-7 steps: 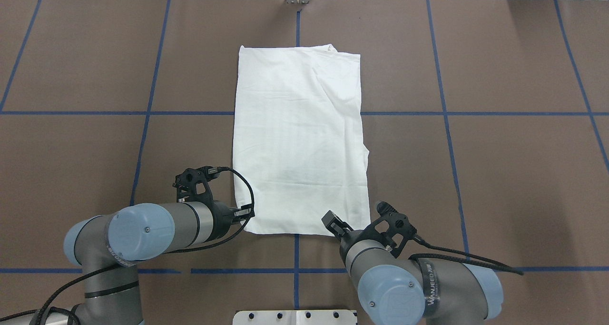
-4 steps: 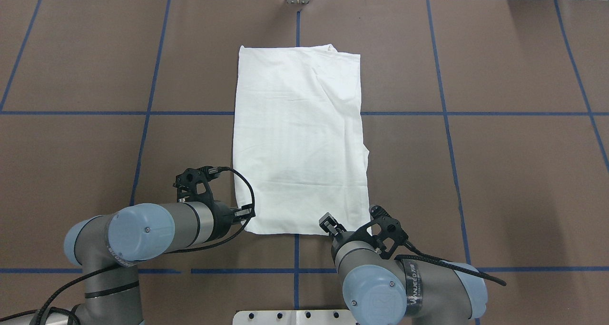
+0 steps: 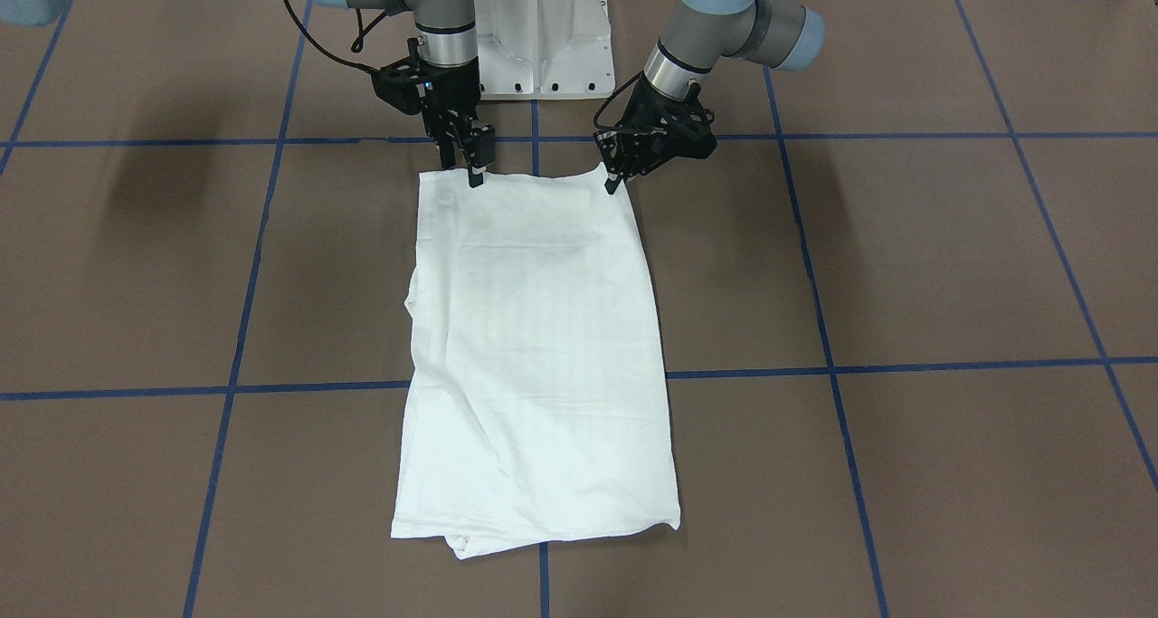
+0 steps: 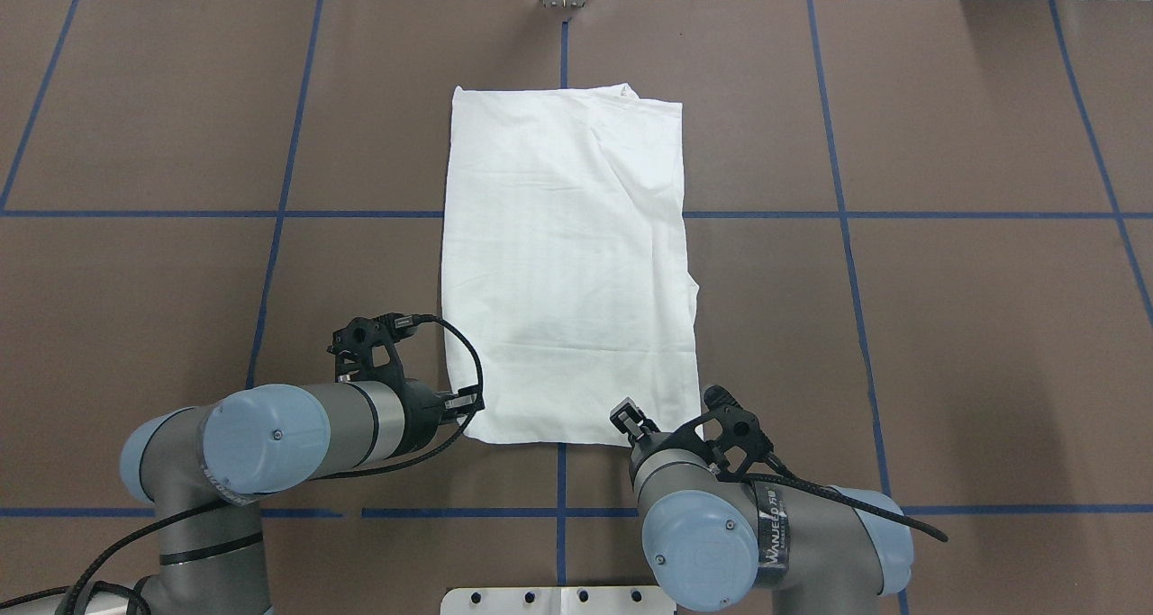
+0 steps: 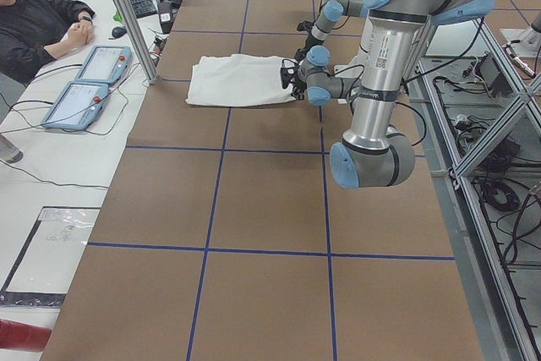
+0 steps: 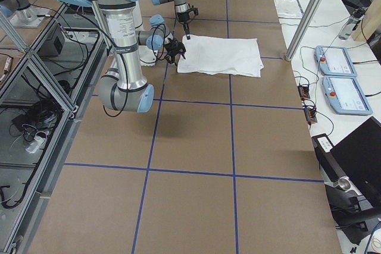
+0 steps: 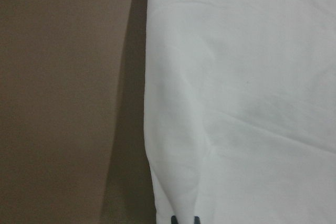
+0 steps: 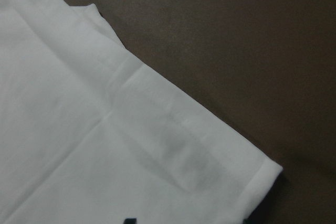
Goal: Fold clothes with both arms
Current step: 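Position both grippers at the corners of the shirt's near edge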
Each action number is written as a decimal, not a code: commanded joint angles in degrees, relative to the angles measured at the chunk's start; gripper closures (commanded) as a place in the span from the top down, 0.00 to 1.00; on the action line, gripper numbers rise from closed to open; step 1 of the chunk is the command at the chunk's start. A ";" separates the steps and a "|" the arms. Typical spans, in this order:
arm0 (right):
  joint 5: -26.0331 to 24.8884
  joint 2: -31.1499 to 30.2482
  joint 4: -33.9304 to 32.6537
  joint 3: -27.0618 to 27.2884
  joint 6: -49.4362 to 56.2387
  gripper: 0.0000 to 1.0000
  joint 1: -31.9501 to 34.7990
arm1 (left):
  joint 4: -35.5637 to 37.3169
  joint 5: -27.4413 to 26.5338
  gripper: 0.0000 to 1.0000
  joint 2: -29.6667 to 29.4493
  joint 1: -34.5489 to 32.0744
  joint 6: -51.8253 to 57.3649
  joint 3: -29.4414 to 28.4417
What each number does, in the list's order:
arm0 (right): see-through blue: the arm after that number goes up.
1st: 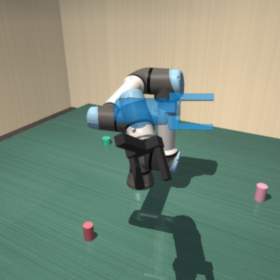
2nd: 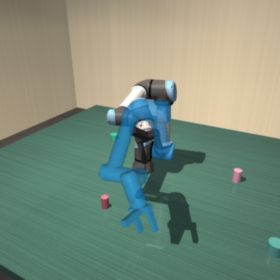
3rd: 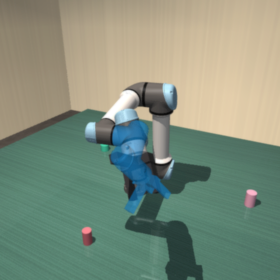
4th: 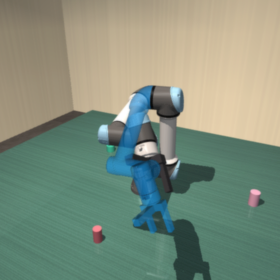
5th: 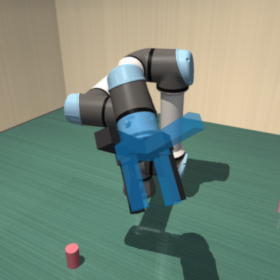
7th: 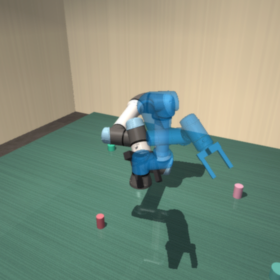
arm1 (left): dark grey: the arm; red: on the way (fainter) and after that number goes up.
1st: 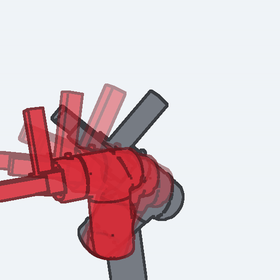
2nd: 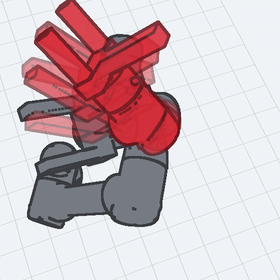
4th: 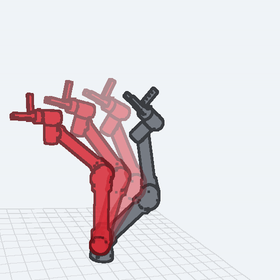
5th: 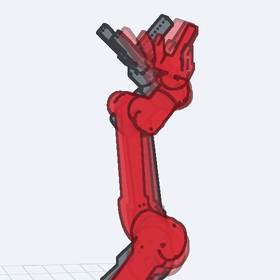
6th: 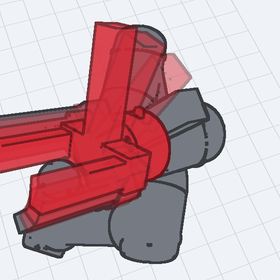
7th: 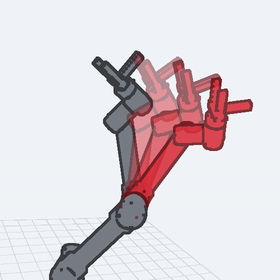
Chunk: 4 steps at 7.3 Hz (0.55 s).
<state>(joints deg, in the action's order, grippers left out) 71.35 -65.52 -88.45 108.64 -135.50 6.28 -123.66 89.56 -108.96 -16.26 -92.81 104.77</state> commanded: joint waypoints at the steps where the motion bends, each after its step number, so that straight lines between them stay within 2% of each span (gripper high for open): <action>1: 0.10 1.35 -0.05 -1.40 -0.38 0.74 0.05 | 0.00 0.00 0.00 -0.03 0.00 0.00 0.08; 4: 0.10 3.03 -0.14 -3.08 -0.30 0.71 1.01 | 0.00 0.00 0.00 -0.03 0.00 0.00 0.52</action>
<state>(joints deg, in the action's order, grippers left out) 71.45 -62.76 -88.53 105.87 -135.85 6.96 -123.66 89.56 -108.98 -16.26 -92.81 105.20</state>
